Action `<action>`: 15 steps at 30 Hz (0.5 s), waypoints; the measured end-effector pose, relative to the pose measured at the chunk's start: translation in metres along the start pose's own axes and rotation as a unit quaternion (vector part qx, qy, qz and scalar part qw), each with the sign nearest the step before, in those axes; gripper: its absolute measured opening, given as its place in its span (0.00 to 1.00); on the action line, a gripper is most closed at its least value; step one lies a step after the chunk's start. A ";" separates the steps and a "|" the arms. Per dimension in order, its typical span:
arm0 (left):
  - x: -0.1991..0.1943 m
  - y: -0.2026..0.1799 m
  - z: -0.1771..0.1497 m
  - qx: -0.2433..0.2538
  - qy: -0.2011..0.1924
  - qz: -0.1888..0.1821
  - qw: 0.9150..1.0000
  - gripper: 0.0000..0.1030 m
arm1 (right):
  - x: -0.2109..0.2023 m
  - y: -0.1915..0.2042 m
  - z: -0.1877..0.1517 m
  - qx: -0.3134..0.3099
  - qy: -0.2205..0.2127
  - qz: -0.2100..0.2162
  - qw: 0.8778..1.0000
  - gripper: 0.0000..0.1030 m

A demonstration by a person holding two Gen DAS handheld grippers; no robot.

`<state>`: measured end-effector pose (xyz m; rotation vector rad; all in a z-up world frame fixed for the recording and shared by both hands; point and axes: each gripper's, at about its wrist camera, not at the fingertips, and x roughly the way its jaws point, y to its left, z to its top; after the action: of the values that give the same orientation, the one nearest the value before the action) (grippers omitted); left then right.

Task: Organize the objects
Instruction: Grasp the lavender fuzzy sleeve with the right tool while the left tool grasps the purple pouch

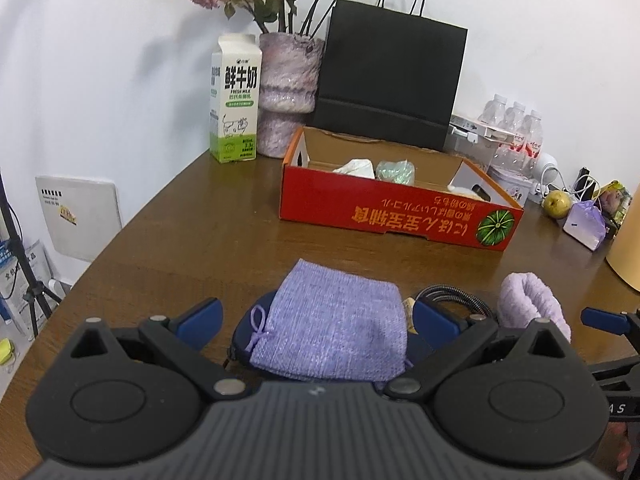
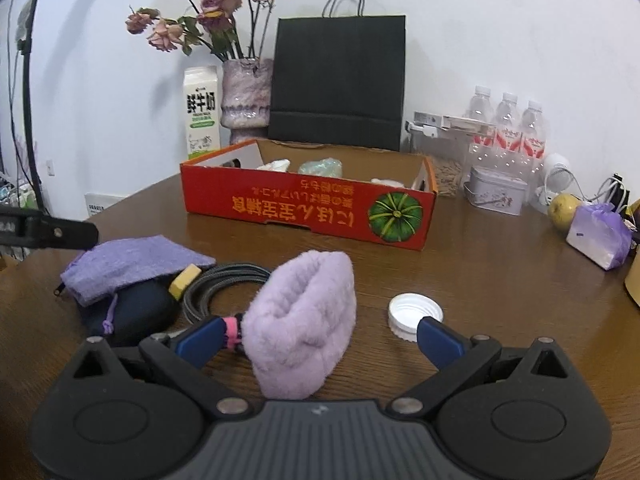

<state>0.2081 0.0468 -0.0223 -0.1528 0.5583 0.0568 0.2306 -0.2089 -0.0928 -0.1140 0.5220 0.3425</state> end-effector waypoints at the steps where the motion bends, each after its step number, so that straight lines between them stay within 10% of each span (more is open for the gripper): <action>1: 0.001 0.001 0.000 -0.001 0.001 -0.001 1.000 1.00 | 0.000 0.001 -0.001 -0.001 -0.003 0.003 1.000 1.00; 8: 0.006 0.001 -0.004 0.000 0.007 -0.009 1.000 1.00 | 0.012 0.009 -0.003 -0.015 0.007 -0.012 1.000 0.96; 15: 0.008 -0.001 -0.006 0.003 0.012 -0.010 1.000 1.00 | 0.017 -0.001 0.000 0.019 0.011 -0.009 1.000 0.55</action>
<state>0.2120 0.0451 -0.0322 -0.1533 0.5804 0.0342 0.2445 -0.2050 -0.1015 -0.0866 0.5480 0.3133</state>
